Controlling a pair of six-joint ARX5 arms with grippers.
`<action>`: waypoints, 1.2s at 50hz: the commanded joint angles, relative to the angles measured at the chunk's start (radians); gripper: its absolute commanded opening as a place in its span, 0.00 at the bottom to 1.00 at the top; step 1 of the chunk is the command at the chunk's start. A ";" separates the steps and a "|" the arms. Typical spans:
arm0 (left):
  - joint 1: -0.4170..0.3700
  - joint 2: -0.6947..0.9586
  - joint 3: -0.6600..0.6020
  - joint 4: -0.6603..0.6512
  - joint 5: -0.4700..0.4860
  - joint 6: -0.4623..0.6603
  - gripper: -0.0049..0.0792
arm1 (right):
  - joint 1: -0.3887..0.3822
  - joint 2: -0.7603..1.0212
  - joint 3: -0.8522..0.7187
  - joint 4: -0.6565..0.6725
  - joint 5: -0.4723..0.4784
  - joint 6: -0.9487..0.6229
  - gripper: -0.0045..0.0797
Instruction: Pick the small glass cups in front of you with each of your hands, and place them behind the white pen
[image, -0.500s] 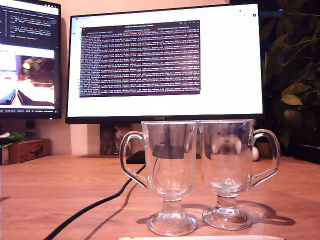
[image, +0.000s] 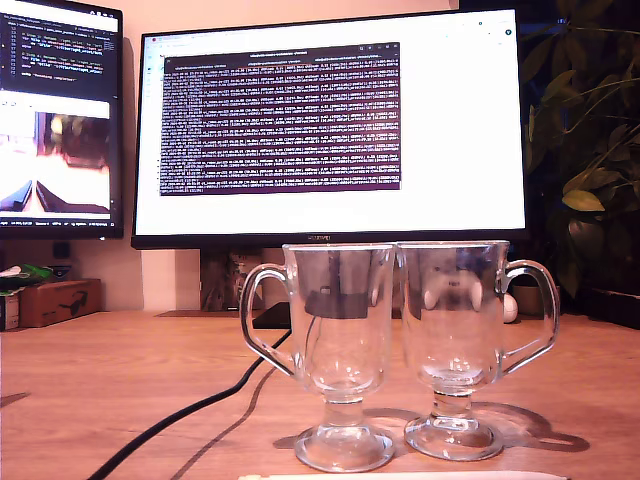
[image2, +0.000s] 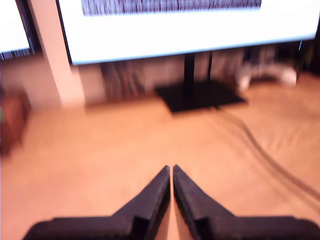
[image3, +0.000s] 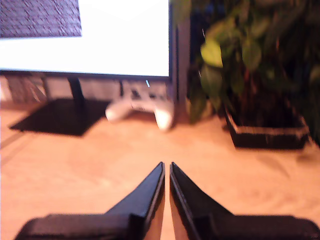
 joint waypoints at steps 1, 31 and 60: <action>0.001 -0.060 -0.031 -0.032 -0.001 0.000 0.04 | 0.003 -0.022 -0.002 -0.011 -0.004 -0.006 0.05; -0.005 -0.589 -0.031 -0.678 -0.269 -0.155 0.04 | 0.004 -0.095 -0.002 -0.091 0.012 0.005 0.05; -0.013 -0.595 -0.029 -0.684 -0.333 -0.190 0.04 | 0.004 -0.085 0.001 -0.295 0.068 0.028 0.05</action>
